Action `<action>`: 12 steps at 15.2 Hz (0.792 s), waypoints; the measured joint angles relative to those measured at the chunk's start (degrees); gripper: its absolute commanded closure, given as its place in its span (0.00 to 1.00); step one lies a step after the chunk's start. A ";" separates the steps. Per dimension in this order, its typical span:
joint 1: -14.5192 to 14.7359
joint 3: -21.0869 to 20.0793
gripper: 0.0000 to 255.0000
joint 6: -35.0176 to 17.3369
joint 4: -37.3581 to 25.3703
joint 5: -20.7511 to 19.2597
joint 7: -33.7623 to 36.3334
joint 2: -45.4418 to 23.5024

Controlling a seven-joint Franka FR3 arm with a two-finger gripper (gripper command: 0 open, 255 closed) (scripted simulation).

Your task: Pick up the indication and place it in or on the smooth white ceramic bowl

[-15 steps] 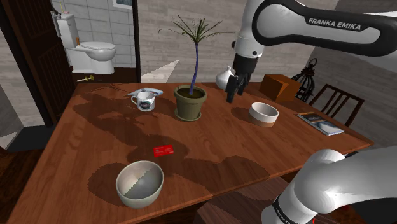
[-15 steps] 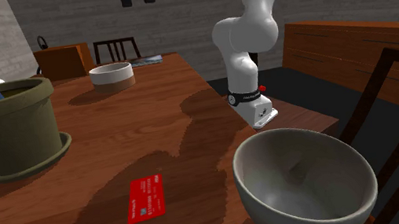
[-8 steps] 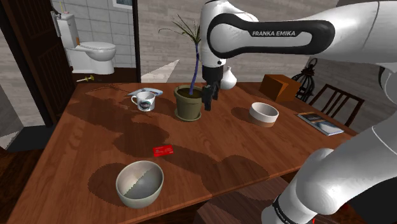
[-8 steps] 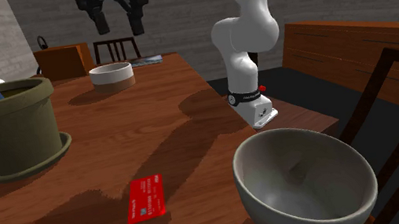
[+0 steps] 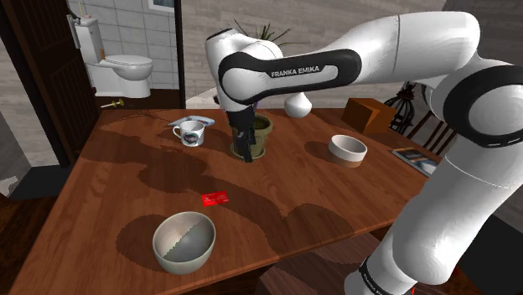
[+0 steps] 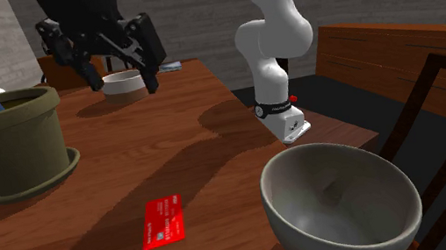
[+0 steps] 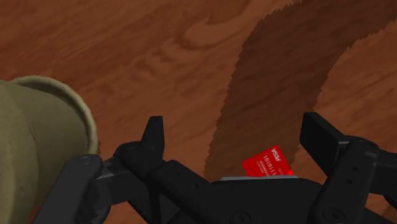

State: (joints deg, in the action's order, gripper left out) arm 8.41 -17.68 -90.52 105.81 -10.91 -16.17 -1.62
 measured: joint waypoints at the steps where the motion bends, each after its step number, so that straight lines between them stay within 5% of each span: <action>1: 0.69 -0.63 0.00 0.08 -1.34 -1.27 -0.46 -2.47; 12: 9.89 -4.85 0.00 3.58 -12.95 -14.10 -6.44 -24.52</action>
State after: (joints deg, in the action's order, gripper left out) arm 18.30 -22.54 -86.95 92.86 -25.01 -22.61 -26.14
